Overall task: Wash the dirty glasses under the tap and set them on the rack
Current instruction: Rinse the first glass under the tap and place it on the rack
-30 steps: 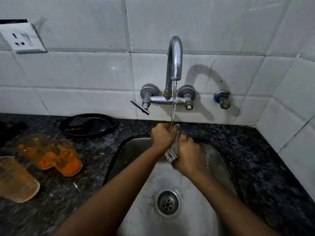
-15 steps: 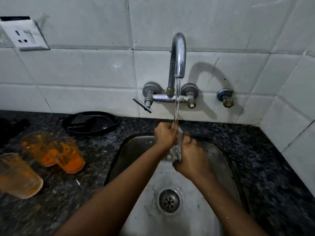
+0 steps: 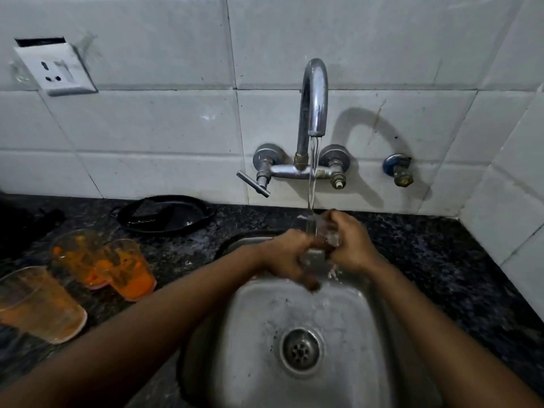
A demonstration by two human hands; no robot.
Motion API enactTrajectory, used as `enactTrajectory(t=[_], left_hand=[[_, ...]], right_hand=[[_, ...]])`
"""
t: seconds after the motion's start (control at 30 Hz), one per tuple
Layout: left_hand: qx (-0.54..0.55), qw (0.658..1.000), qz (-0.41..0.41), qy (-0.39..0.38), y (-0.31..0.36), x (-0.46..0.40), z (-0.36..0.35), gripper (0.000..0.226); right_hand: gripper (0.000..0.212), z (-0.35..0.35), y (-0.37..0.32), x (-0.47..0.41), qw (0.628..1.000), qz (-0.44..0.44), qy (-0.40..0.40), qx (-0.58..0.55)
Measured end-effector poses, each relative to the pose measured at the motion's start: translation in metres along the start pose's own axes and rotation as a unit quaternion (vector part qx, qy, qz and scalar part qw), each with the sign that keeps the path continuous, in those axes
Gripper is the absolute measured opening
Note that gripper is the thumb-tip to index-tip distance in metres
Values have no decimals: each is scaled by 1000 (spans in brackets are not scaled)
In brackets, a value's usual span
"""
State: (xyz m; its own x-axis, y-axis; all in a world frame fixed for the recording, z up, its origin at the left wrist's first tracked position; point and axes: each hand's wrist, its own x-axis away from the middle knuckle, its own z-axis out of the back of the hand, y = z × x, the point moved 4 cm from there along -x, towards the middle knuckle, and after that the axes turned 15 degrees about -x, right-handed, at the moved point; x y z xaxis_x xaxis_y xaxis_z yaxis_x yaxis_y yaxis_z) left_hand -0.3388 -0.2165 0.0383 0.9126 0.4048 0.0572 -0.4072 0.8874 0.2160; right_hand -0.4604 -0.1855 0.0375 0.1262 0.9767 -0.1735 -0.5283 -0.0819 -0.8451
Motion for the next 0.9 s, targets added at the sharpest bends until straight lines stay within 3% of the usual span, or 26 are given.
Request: enactTrajectory(t=[0.03,0.1,0.17,0.2,0.23,0.27,0.3,0.37,0.43,0.5,0.6,0.67,0.8,0.9], left_hand=[[-154,986,-3,-62,-5,-1,-6,72],[-385,920,5,-78,-9,-5,-9,66],[-435,896,32,-85,1,-8,-6,54],[-394,914,49,-83,5,-9,-5,50],[-283,955,65,-64,6,-10,-5,49],[-95,991,79,-48,9,-9,-3,49],[119,989,84,-30,11,-7,-1,49],[405,905,120,60,5,-2,8,49],[536,820,151,133,-1,1,9,51],[595,765,165,183,-2,4,5,54],[623,719,217,221,-5,12,-10,45],[634,705,241,210,-4,14,-22,42],[625,712,281,150,2,14,-34,54],[661,678,271,172,5,13,-28,53]], right_hand=[[50,-1,-4,-1,996,35,-30,78],[59,-4,-10,-2,983,73,-65,153],[64,-3,-13,-3,982,85,-50,160],[66,-2,-14,-4,982,90,-42,162],[67,-1,-14,-4,982,88,-40,161],[68,-1,-13,-3,982,90,-44,158],[68,0,-11,-2,985,91,-40,141],[69,4,-8,-1,992,82,-10,98],[71,9,-9,1,990,66,19,122],[67,14,-15,0,971,80,30,224],[55,16,-33,0,919,137,18,369],[57,15,-37,-2,885,158,2,439],[51,11,-45,0,832,182,-25,523],[58,9,-36,1,856,156,-46,492]])
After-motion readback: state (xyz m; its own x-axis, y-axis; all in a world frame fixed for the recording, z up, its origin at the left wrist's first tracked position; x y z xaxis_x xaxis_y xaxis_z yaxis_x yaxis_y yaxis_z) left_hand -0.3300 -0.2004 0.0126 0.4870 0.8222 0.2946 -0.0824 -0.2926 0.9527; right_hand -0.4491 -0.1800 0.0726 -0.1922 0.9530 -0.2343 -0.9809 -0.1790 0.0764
